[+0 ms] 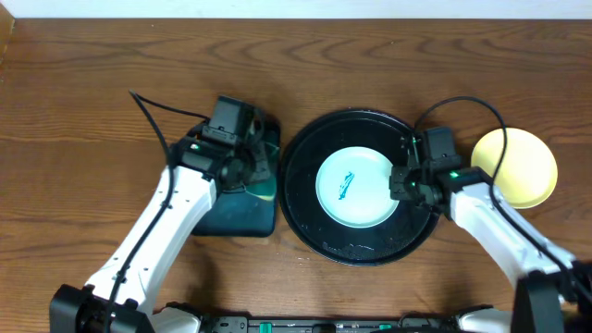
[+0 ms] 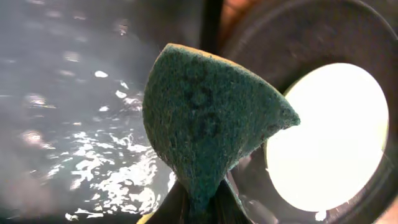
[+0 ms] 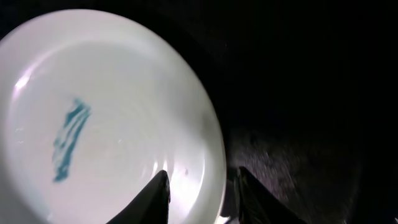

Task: Clean dirty plates on tray and stack at the side
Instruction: 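Scrub the white plate with the sponge while the right gripper holds it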

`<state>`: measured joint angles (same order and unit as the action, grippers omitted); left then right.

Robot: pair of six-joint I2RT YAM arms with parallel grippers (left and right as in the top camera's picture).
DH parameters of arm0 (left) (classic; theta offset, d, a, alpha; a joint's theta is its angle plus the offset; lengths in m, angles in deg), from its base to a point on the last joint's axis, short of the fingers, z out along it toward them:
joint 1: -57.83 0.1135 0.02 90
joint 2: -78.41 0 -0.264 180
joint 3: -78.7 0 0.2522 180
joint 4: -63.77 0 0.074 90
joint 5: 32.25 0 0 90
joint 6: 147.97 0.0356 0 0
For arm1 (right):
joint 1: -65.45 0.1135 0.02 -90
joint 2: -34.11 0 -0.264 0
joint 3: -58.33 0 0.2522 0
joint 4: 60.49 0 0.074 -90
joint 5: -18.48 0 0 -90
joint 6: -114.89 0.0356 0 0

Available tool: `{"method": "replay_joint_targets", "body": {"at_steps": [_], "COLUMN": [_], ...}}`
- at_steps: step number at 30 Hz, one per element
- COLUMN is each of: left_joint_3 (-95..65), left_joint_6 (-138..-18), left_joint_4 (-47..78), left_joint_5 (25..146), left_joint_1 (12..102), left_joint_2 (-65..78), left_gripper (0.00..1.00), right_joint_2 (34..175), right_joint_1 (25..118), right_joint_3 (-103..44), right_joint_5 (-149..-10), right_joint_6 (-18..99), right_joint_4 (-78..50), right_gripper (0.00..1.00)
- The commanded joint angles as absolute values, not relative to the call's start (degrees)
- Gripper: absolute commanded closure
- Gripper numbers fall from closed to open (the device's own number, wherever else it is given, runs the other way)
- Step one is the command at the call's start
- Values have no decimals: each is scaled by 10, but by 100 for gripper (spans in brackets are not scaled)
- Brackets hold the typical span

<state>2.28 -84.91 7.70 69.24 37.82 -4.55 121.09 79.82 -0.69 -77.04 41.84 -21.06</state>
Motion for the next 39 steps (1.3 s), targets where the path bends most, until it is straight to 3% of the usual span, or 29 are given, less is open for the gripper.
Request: {"method": "replay_joint_targets", "body": {"at_steps": [1,8,25,29,39], "left_joint_3": [17,17,17,17,-7], "left_joint_6": [-841,-842,-992,-997,-988], "left_joint_4": [100,189,427,415,248], "left_joint_5": [713,712,713,698,537], "left_joint_1": [345,261,124,127,210], "left_joint_2": [-52,-92,-314,-355,-351], "left_gripper": [92,93,92,93,93], "right_joint_2": [1251,1305,1306,1306,1306], "right_joint_1": [792,772,773,776,776], "right_joint_3": [-2,-2,-2,-2,-2], "right_joint_5": [-765,-852,-851,-850,-834], "right_joint_6": [424,433,424,424,424], "right_joint_4": [-227,-241,-236,-232,-222], "right_gripper": [67,99,99,99,99]}}
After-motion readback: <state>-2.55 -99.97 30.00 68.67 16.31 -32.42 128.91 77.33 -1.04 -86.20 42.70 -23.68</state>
